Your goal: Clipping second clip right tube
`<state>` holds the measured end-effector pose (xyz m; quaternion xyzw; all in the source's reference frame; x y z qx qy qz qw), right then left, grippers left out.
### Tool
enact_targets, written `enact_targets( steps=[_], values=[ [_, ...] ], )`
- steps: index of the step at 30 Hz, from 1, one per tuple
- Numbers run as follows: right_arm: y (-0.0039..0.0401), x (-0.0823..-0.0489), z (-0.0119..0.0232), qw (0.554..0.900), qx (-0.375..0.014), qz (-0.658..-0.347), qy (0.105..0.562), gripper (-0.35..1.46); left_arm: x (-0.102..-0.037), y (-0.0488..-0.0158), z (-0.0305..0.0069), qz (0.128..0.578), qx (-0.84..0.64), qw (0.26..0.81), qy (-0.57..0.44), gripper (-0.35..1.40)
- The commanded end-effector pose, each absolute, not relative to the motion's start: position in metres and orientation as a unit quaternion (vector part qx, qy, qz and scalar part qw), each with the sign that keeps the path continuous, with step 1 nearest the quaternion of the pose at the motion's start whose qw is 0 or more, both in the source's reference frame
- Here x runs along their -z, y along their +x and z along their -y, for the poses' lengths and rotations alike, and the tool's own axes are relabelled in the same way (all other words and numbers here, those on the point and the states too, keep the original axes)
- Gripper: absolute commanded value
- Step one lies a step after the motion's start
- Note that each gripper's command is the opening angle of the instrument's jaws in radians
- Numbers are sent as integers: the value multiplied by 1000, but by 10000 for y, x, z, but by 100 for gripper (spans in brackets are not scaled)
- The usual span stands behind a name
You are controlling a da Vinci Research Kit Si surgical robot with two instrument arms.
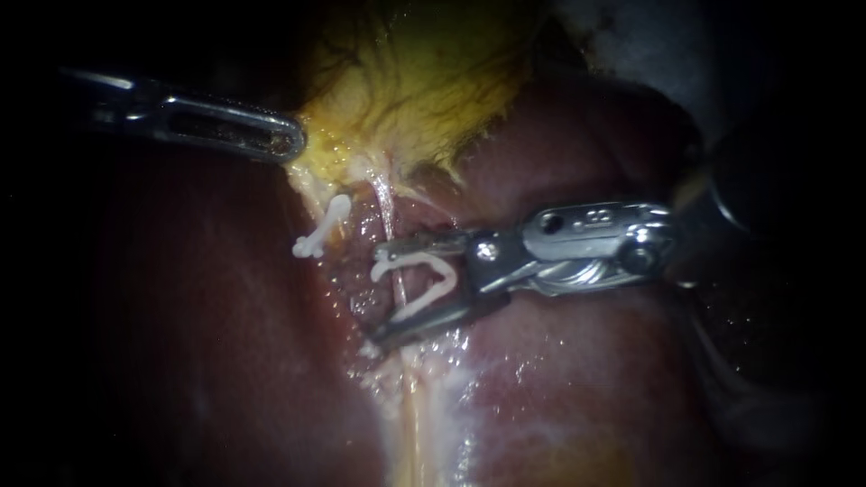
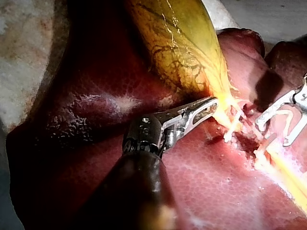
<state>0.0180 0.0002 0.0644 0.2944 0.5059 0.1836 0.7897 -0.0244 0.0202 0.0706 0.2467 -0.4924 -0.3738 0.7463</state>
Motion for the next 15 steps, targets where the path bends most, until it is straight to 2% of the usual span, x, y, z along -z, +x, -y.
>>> enact_targets(
  steps=[1,6,15],
  values=[
    [177,-645,-3,790,-184,-505,296,60,-706,-244,-202,493,374,746,247,-35],
    [165,-659,-5,782,-202,-500,313,60,-706,-242,-202,493,373,746,247,-35],
    [150,-709,-3,766,-242,-477,357,59,-705,-240,-202,493,373,746,248,-35]
  ],
)
